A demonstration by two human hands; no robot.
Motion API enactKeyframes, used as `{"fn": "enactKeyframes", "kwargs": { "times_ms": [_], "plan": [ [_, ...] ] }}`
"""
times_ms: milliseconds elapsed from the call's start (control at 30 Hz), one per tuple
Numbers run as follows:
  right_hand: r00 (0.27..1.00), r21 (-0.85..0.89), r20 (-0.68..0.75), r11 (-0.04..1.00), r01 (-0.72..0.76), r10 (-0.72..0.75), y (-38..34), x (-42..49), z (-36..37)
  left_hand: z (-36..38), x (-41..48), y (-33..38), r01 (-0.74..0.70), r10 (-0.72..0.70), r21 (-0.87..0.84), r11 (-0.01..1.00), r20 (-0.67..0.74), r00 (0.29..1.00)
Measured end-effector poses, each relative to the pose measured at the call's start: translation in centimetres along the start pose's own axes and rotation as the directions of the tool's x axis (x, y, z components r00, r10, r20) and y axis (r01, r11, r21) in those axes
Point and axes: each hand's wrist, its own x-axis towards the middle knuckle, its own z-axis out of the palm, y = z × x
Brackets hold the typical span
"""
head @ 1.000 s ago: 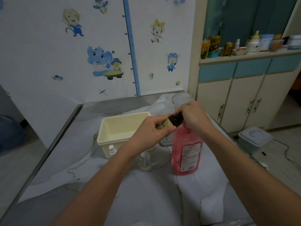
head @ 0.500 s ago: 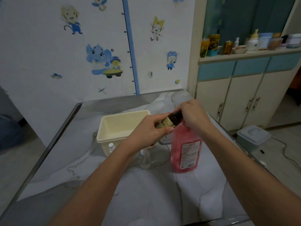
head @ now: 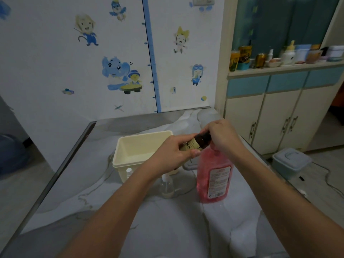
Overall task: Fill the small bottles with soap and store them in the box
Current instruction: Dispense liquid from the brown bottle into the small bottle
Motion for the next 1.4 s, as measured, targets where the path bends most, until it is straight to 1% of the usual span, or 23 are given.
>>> {"fn": "enactKeyframes", "kwargs": {
  "times_ms": [67, 167, 300, 333, 400, 433, 467, 500, 533, 567, 600, 633, 767, 967, 1100, 1200, 1400],
  "plan": [
    [1.0, 0.033, 0.011, 0.999, -0.02, 0.02, 0.3, 0.3, 0.2, 0.2, -0.1, -0.1, 0.001, -0.001, -0.011, 1.0, -0.011, 1.0],
    [1.0, -0.021, 0.028, 1.0, -0.007, 0.007, 0.3, 0.0, 0.0, 0.1, -0.3, 0.2, -0.017, 0.017, 0.002, 1.0, -0.003, 1.0],
    [0.999, 0.046, 0.037, 0.999, -0.001, -0.001, -0.8, 0.1, -0.4, -0.7, 0.0, 0.7, -0.017, 0.017, 0.029, 0.999, -0.006, 1.0],
    [0.998, 0.006, 0.048, 0.999, 0.042, -0.042, -1.0, 0.1, -0.6, -0.8, 0.1, 0.7, -0.02, 0.02, 0.032, 0.999, -0.007, 1.0],
    [0.99, -0.245, 0.066, 0.96, 0.134, -0.121, -1.3, 0.1, -0.7, -0.7, 0.1, 0.7, -0.023, 0.023, 0.021, 1.0, -0.013, 1.0],
    [0.987, -0.313, 0.064, 0.937, 0.159, -0.146, -1.1, -0.2, -0.7, -0.5, 0.0, 0.6, -0.022, 0.022, 0.007, 1.0, -0.015, 1.0],
    [0.987, -0.34, 0.072, 0.927, 0.157, -0.141, -0.8, -0.1, -0.6, -0.4, 0.0, 0.5, -0.018, 0.018, -0.008, 1.0, -0.015, 1.0],
    [0.99, -0.279, 0.084, 0.951, 0.133, -0.114, -0.4, -0.1, -0.3, -0.2, 0.0, 0.3, -0.012, 0.012, -0.023, 1.0, -0.01, 1.0],
    [0.989, -0.247, 0.082, 0.959, 0.14, -0.123, 0.0, 0.1, -0.1, 0.0, -0.1, 0.1, -0.005, 0.005, -0.034, 0.999, -0.005, 1.0],
    [0.994, -0.133, 0.031, 0.985, 0.111, -0.108, 0.3, 0.3, 0.0, 0.1, -0.1, -0.1, -0.001, 0.001, -0.04, 0.999, -0.003, 1.0],
    [0.999, -0.004, -0.004, 0.999, 0.044, -0.044, 0.4, 0.3, 0.1, 0.2, -0.1, -0.2, 0.0, -0.001, -0.042, 0.999, -0.003, 1.0],
    [1.0, 0.043, -0.008, 0.999, 0.016, -0.015, 0.7, 0.5, 0.2, 0.3, -0.2, -0.2, 0.003, -0.003, -0.045, 0.999, -0.004, 1.0],
    [1.0, 0.023, 0.016, 0.999, 0.022, -0.022, 0.3, 0.1, 0.1, 0.2, -0.2, 0.0, 0.001, -0.001, -0.032, 0.999, 0.003, 1.0],
    [0.999, 0.164, 0.04, 0.986, 0.016, -0.023, -0.8, 0.1, -0.2, -0.4, 0.0, 0.3, -0.012, 0.012, -0.023, 1.0, -0.011, 1.0],
    [1.0, 0.089, 0.007, 0.996, 0.024, -0.025, 0.1, 0.5, 0.2, 0.0, 0.0, -0.1, 0.004, -0.005, -0.041, 0.999, -0.004, 1.0],
    [1.0, 0.073, -0.001, 0.997, 0.026, -0.026, 0.9, 0.8, 0.4, 0.3, 0.0, -0.4, 0.008, -0.008, -0.052, 0.999, -0.001, 1.0],
    [0.998, 0.056, 0.062, 0.998, 0.009, -0.013, 0.1, 0.2, -0.2, -0.2, -0.1, 0.2, 0.01, -0.009, -0.038, 0.999, 0.012, 1.0]
  ]
}}
